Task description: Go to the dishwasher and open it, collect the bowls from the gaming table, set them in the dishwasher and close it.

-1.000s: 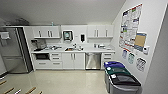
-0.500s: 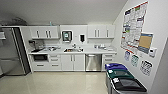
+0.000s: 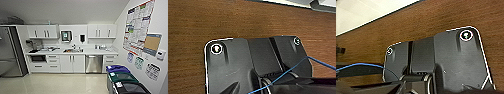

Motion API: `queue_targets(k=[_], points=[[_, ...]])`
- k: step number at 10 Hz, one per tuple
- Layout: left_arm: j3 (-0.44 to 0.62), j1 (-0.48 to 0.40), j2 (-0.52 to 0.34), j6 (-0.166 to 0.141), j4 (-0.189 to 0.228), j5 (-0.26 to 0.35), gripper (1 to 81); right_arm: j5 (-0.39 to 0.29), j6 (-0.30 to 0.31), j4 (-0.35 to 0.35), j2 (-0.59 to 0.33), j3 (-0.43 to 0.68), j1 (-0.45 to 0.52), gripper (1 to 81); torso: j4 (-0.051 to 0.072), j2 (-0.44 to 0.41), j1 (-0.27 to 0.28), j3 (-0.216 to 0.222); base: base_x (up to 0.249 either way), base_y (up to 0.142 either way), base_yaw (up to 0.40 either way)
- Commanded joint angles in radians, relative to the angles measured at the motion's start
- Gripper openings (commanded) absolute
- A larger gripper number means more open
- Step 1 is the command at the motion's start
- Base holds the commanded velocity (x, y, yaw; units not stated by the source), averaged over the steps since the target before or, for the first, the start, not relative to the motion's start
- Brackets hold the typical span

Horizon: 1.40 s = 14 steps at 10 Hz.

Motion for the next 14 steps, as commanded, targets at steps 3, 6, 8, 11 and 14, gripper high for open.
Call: queue_targets(k=[3,6,8,11,14], points=[[0.004,-0.059,-0.008,-0.003,0.014,0.045,81.1,-0.047,-0.007,-0.012,-0.022,0.002,0.063,81.1,0.000,0.000,0.000,0.000,0.225,0.000,0.000],[-0.074,-0.053,0.001,-0.003,0.003,0.043,81.1,-0.043,-0.004,0.000,-0.006,-0.096,0.062,81.1,0.000,0.000,0.000,0.000,0.224,0.000,0.000],[-0.112,-0.053,0.015,-0.003,0.005,0.043,81.1,-0.046,-0.002,0.002,0.012,-0.150,0.062,81.1,0.000,0.000,0.001,0.000,0.224,0.000,0.000],[-0.114,-0.053,0.011,-0.003,0.003,0.043,81.1,-0.046,0.005,0.003,0.009,-0.182,0.062,81.1,0.000,0.000,0.000,0.000,0.224,0.000,0.000],[-0.115,-0.053,0.016,-0.003,0.008,0.043,81.1,-0.046,0.004,-0.004,0.017,-0.188,0.059,81.1,0.000,0.000,0.001,0.000,0.216,0.000,0.000]])
